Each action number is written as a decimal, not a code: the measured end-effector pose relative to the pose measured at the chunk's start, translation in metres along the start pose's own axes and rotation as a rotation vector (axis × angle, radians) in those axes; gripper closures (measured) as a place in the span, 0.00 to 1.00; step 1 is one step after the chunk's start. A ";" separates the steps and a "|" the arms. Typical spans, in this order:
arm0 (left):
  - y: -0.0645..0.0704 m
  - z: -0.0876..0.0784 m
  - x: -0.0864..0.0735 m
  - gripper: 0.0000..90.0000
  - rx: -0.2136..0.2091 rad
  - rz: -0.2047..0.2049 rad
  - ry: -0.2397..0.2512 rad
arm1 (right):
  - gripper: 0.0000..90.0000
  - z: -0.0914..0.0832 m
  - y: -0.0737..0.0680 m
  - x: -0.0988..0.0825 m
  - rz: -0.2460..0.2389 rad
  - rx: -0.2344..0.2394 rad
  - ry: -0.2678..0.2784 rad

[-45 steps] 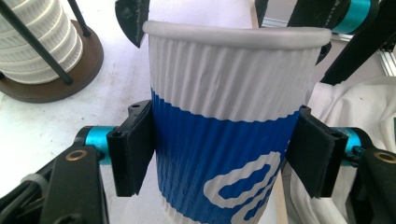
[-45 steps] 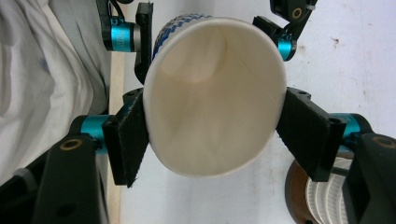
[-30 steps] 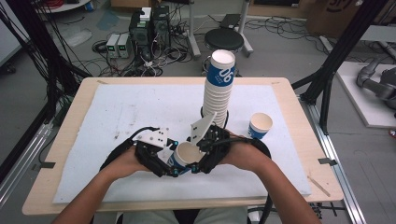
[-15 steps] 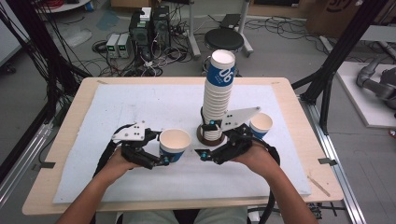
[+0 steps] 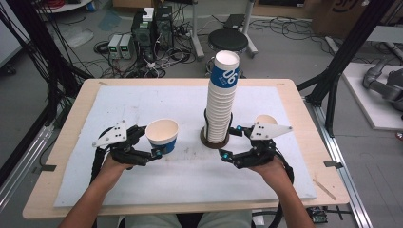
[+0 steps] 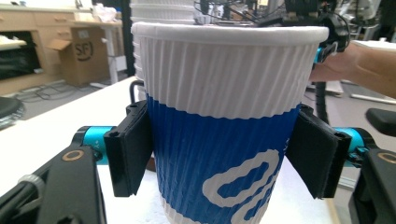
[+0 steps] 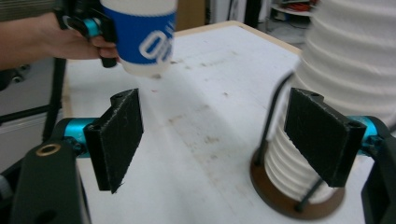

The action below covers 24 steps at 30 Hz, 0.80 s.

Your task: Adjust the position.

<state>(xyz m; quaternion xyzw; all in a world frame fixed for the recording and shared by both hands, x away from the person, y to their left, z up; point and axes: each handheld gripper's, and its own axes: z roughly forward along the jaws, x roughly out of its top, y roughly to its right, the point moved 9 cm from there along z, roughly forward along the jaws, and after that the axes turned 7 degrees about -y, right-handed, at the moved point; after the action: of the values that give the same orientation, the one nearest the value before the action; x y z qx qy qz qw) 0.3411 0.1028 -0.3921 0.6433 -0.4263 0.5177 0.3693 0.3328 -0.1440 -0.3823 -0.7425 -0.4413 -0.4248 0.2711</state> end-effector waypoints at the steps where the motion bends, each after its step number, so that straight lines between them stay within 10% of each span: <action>1: -0.001 -0.001 -0.001 0.31 0.004 -0.001 0.004 | 0.23 -0.001 0.002 -0.005 0.014 -0.012 -0.003; 24: -0.012 -0.022 -0.023 0.30 0.127 -0.001 0.030 | 0.23 -0.031 0.035 -0.050 0.097 -0.195 0.058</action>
<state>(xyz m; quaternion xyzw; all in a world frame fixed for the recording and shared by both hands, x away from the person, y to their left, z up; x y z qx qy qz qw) 0.3421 0.1307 -0.4109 0.6578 -0.3869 0.5530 0.3344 0.3391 -0.2051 -0.4112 -0.7732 -0.3534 -0.4734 0.2305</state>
